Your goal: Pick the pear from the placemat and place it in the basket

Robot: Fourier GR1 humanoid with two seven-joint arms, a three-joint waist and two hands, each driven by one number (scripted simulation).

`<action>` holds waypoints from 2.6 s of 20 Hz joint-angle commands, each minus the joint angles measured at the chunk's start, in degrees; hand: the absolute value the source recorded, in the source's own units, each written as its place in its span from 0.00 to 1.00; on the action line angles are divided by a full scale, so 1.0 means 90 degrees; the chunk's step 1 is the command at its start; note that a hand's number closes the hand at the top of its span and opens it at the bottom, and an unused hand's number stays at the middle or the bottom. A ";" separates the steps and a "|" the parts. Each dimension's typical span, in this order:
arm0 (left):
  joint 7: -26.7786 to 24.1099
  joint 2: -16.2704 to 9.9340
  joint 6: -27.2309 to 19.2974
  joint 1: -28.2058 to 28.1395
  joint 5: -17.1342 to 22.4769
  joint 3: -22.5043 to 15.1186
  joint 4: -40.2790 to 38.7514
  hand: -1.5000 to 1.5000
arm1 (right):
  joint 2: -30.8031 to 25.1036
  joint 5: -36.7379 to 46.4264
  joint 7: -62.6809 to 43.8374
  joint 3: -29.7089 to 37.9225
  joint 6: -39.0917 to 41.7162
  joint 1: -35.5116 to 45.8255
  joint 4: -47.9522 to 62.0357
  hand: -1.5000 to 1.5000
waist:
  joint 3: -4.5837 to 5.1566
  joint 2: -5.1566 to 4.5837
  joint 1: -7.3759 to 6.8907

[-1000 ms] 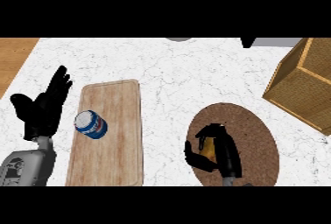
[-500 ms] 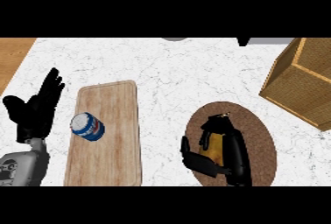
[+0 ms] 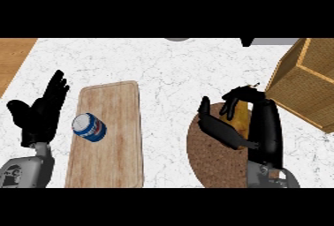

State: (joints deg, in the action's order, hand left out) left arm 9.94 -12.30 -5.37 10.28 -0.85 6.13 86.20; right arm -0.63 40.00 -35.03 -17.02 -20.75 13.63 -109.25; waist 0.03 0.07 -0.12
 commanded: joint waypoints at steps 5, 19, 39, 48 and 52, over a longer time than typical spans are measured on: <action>0.0017 -0.0172 0.0160 0.0324 0.0068 0.0246 -0.0247 0.50 | -0.0159 0.0249 -0.0579 0.1247 0.0223 0.1608 0.0843 1.00 | -0.0001 -0.0012 0.0000; -0.0270 0.0186 0.0084 -0.0151 -0.0142 -0.0010 -0.0086 0.50 | -0.1543 -0.0091 -0.0023 0.2676 0.0854 0.3500 0.3865 1.00 | -0.0002 -0.0023 -0.0069; 0.0007 0.0069 0.0235 0.0257 -0.0085 0.0193 -0.0288 0.50 | -0.2671 -0.1469 0.2728 0.4157 0.0884 0.3561 0.6979 1.00 | -0.0006 -0.0031 -0.0052; 0.0081 0.0107 0.0190 0.0330 -0.0142 0.0137 -0.0279 0.50 | -0.3612 0.1436 0.3372 0.2045 0.0094 0.3518 0.7132 1.00 | -0.0001 -0.0079 -0.0161; 0.0037 0.0021 0.0403 0.0026 0.0054 0.0211 0.0127 0.50 | -0.3892 0.1716 0.3794 0.2154 -0.0210 0.3837 0.7996 1.00 | -0.0008 -0.0061 -0.0194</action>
State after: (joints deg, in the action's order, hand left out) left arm 10.02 -11.61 -3.23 11.73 -1.77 7.53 85.80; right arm -33.90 51.28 -4.20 3.41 -19.24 46.04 -43.44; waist 0.19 -0.30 -1.49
